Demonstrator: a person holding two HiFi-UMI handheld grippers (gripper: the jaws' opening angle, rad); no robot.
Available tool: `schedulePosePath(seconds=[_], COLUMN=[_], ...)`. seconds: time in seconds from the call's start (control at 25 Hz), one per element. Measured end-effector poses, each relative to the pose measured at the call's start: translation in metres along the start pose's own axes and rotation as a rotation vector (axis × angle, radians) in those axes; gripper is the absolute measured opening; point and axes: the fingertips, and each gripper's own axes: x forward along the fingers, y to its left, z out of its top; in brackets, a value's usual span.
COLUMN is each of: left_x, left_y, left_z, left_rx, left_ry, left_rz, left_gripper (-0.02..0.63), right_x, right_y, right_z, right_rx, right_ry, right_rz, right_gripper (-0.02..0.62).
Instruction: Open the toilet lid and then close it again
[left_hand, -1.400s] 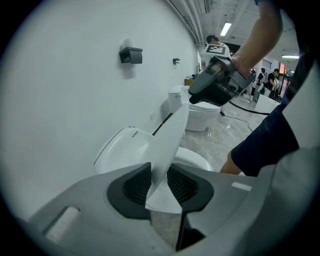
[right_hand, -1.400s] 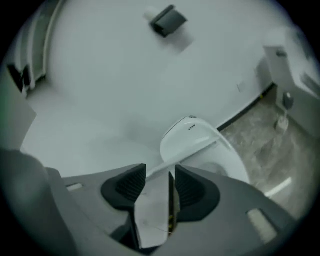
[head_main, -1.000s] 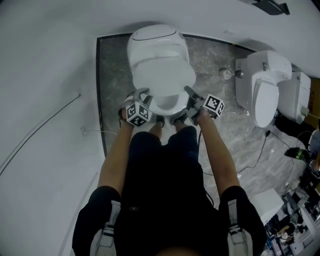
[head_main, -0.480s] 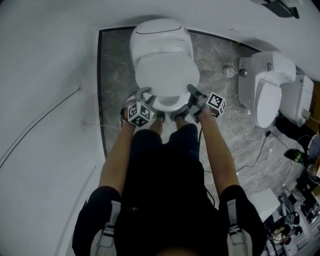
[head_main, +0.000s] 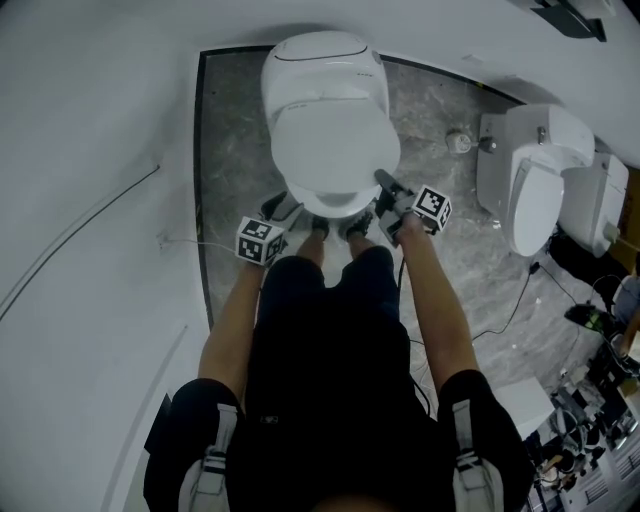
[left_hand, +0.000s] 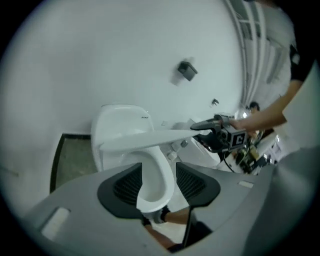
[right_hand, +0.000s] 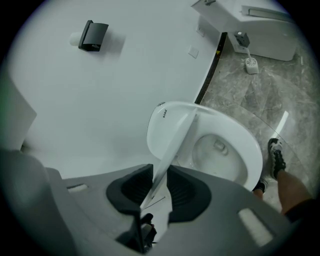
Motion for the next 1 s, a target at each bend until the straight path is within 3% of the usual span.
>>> schedulePosePath(seconds=[0.16,0.28,0.44,0.56,0.64,0.76,1.0], left_x=[0.004,0.007,0.011,0.015,0.018,0.022,0.034], left_y=[0.008,0.005,0.005,-0.002,-0.001,0.006,0.009], left_z=[-0.013,-0.008,-0.004,-0.001,-0.007,-0.022,-0.046], left_rx=[-0.407,-0.596,-0.717,-0.855,-0.918,-0.936,-0.988], left_ry=[-0.116,-0.215,-0.284,-0.355,-0.372,-0.368,-0.371], left_rz=[-0.067,-0.136,-0.166,-0.235,-0.219,-0.162,-0.156], left_gripper=[0.216,0.216,0.216,0.216,0.216,0.123,0.084], right_x=[-0.001,-0.003,-0.008,-0.008,-0.008,-0.008,-0.009], right_y=[-0.010,-0.018,-0.028,-0.037,-0.042,-0.048,-0.069], right_z=[-0.002,-0.006,-0.011,-0.015,-0.017,-0.021,-0.028], right_rx=[-0.017,-0.026,-0.041,-0.050,-0.056,-0.062,-0.072], right_ry=[0.027,0.046,0.064,0.088,0.105,0.130,0.179], right_rz=[-0.019,-0.026,-0.042,-0.038,-0.025,-0.015,-0.011], right_gripper=[0.094,0.094,0.094,0.094,0.094,0.094,0.094])
